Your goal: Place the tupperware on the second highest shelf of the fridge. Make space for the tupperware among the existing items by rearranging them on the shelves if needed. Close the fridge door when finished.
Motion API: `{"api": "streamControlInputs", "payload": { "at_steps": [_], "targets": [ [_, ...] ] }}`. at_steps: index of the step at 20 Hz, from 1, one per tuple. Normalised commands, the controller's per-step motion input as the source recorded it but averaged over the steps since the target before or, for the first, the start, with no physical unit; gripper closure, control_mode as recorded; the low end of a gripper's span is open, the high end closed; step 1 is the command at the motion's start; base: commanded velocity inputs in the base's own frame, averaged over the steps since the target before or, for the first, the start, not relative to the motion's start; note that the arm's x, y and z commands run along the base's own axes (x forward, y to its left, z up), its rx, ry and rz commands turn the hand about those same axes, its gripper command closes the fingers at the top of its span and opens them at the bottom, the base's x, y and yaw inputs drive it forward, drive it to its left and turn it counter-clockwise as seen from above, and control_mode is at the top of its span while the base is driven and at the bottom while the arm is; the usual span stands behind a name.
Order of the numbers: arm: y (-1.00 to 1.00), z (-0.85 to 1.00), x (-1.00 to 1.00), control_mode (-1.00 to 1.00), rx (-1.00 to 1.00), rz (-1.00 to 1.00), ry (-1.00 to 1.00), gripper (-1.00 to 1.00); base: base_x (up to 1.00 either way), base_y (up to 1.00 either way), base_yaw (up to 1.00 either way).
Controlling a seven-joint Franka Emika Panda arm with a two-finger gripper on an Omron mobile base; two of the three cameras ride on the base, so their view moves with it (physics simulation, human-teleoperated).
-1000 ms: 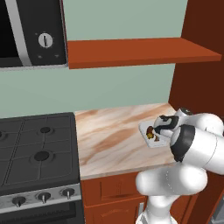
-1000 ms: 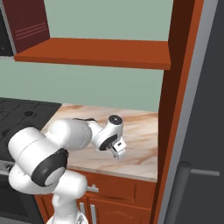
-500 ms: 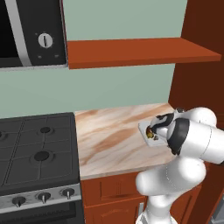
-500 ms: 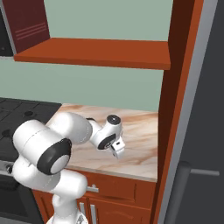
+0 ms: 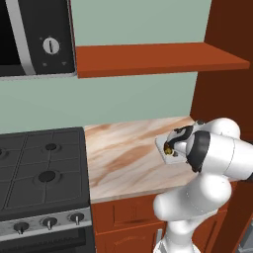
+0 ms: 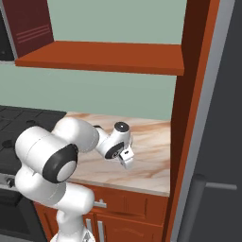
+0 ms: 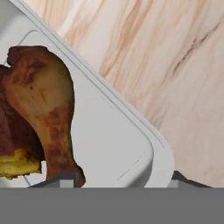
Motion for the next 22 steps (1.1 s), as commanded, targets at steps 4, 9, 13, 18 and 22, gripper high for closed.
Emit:
{"api": "streamControlInputs", "payload": {
  "at_steps": [4, 9, 13, 18, 22],
  "targets": [
    [0.0, -0.02, 0.0, -1.0, 0.0, 0.0, -0.01, 1.0, 0.0, 0.0, 0.0],
    [-0.02, 0.3, -0.15, -1.0, 0.0, 0.0, 0.0, 1.0, 0.0, 0.0, 0.0],
    [-0.15, 0.52, -0.31, -1.0, 0.0, 0.0, -0.03, 1.0, 0.0, 0.0, 0.0],
    [-0.09, 0.74, -0.71, -1.0, 0.0, 0.0, -0.11, 1.0, 0.0, 0.0, 0.0],
    [0.08, 0.79, -0.98, -1.0, -0.03, 0.03, -0.16, 1.0, 0.0, 0.0, 0.0]
  ]
}}
